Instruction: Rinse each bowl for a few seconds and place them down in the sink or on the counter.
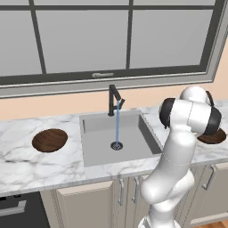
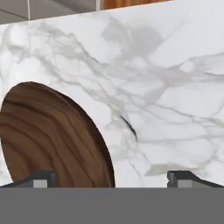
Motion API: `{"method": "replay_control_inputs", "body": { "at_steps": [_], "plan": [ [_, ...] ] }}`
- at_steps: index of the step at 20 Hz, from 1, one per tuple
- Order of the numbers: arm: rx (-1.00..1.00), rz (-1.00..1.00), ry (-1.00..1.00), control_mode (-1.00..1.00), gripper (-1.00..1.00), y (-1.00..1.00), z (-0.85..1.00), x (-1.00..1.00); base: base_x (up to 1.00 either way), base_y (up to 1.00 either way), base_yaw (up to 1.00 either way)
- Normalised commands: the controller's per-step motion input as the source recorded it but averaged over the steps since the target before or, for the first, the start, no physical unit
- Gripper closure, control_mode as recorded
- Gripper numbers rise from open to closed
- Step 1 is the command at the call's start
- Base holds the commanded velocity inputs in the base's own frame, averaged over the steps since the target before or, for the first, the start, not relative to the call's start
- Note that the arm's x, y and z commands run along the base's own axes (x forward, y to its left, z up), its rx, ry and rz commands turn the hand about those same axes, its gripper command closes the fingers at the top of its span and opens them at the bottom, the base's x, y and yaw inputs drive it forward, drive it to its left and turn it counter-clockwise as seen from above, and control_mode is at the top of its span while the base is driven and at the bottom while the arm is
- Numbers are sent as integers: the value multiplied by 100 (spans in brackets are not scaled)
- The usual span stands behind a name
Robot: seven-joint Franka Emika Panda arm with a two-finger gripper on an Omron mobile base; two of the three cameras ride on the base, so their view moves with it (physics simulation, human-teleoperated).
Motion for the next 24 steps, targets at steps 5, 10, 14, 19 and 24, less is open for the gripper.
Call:
{"method": "replay_control_inputs", "body": {
  "at_steps": [5, 10, 14, 19, 24],
  "plan": [
    [3, 2, 5, -100, -100, -22, -11, 33, 0, 0, 0],
    [3, 2, 7, -100, -100, -23, -11, 36, 0, 0, 0],
    [4, 0, 7, -100, -100, -33, -4, 33, 0, 0, 0],
    [5, 0, 8, -100, -100, -30, -11, 28, 0, 0, 0],
    [6, 0, 6, -100, 100, -13, -32, 17, 0, 0, 0]
  ]
}}
